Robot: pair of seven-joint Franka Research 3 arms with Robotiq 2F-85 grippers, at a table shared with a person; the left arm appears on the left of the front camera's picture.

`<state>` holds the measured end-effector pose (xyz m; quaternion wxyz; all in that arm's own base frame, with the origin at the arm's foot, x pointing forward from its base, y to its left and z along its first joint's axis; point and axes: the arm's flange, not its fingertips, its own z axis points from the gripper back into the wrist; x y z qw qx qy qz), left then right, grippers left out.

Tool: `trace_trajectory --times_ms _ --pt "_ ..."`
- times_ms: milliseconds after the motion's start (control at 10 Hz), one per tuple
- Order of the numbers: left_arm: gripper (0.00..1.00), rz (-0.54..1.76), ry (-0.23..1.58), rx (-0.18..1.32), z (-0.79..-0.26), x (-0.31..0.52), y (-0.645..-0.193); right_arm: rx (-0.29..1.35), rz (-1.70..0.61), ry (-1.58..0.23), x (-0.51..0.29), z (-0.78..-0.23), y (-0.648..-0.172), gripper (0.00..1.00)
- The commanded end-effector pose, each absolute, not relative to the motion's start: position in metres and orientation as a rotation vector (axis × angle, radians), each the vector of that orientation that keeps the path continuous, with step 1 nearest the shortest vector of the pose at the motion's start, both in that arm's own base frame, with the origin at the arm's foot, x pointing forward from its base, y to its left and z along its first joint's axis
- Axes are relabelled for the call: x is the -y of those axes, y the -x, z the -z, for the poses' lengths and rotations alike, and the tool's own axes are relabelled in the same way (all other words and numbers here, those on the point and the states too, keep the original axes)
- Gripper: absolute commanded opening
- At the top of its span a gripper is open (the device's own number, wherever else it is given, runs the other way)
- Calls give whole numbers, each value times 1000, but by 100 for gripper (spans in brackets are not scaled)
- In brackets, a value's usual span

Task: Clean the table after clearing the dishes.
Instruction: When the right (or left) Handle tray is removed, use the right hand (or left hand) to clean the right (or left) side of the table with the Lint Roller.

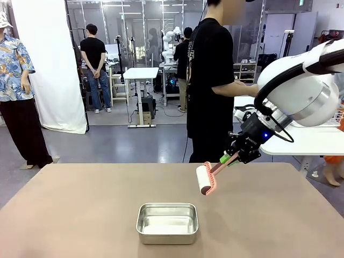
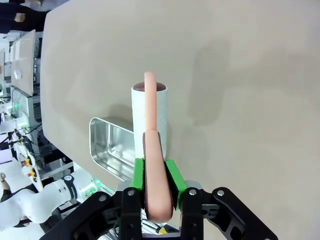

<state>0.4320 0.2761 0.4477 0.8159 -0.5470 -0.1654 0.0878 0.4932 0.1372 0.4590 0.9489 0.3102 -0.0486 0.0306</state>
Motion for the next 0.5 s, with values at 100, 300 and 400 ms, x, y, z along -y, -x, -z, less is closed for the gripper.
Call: trace_trajectory --times_ms 100,300,400 --pt "100 -188 1167 357 -449 -278 -430 99 -62 -631 -137 -459 -493 23" --pt "100 -188 1167 357 -449 -278 -430 99 -62 -631 -137 -459 -493 23" --pt "100 -188 1167 357 -449 -278 -430 99 -62 -631 -137 -459 -493 23"
